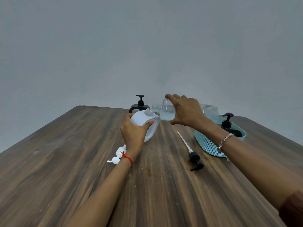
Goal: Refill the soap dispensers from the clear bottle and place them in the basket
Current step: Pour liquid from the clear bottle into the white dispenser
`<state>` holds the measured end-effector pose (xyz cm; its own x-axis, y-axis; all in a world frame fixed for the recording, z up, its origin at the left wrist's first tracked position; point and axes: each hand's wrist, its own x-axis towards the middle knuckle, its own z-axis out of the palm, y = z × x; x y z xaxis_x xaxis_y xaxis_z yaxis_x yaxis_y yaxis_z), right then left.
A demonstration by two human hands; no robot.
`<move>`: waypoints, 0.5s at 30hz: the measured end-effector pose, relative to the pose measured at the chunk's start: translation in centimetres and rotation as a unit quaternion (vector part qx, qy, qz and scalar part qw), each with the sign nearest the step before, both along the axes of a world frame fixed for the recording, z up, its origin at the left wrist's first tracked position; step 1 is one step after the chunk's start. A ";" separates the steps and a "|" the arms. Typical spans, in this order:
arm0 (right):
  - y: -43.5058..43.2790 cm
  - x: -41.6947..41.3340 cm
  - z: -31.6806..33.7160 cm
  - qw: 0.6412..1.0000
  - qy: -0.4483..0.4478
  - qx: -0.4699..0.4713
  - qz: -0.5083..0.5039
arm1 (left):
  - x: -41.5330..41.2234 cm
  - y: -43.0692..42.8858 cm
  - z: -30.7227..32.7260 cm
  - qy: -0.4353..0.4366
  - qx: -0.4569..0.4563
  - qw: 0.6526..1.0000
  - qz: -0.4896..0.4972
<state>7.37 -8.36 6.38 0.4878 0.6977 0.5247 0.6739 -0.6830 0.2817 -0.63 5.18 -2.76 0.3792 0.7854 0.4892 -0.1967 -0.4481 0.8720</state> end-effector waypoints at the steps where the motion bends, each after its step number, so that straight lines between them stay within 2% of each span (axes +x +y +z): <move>1: 0.0 0.0 0.0 1.000 0.000 0.000 0.000 | 0.0 0.0 0.0 0.001 0.000 1.000 0.000; 15: 0.1 0.2 -0.1 1.000 -0.011 -0.003 0.000 | -0.1 -0.1 0.0 -0.003 -0.002 1.000 -0.002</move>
